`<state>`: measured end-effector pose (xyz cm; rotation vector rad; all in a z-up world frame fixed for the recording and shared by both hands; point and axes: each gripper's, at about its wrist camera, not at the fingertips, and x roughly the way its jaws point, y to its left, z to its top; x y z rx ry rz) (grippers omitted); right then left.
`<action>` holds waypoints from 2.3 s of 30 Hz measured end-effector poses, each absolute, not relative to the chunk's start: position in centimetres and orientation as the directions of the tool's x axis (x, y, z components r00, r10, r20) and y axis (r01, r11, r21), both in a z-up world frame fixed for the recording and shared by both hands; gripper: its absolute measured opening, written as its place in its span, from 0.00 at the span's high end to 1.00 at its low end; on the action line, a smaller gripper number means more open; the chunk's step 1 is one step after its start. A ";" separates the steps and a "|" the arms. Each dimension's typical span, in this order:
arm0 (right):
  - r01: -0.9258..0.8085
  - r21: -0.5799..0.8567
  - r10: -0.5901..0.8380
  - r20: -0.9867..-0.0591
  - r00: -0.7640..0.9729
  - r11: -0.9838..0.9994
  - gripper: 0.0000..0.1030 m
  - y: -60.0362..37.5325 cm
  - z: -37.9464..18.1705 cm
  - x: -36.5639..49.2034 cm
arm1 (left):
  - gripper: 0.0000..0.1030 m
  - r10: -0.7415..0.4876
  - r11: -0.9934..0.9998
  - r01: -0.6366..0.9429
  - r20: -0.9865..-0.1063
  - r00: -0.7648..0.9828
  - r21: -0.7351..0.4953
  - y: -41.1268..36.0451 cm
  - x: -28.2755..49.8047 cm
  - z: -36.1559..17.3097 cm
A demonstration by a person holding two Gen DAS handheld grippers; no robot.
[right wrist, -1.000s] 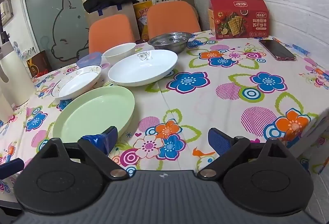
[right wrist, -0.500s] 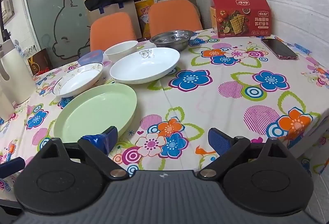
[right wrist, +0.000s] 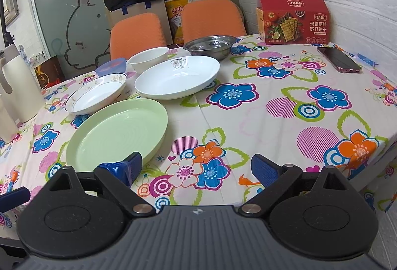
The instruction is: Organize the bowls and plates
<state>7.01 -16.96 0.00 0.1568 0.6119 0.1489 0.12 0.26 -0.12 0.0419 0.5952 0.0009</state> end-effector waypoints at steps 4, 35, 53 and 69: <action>-0.093 0.188 0.185 -0.560 0.807 0.978 0.20 -16.9 -0.1 7.0 | 0.00 0.013 0.999 0.011 -0.560 0.828 0.039 0.3 0.1 -0.1; -0.100 0.187 0.191 -0.566 0.802 0.977 0.20 -16.6 -0.2 7.7 | 0.00 0.018 1.000 -0.016 -0.561 0.828 0.007 2.2 1.4 0.5; -0.132 0.202 0.233 -0.643 0.730 0.970 0.20 -15.1 -1.9 14.3 | 0.00 0.039 0.988 -0.130 -0.689 0.723 -0.081 9.3 13.0 -0.2; -0.326 0.045 0.286 -0.600 0.747 0.944 0.18 -11.9 -3.2 16.1 | 0.03 -0.008 0.999 -0.027 -0.731 0.682 -0.037 8.3 16.4 -2.5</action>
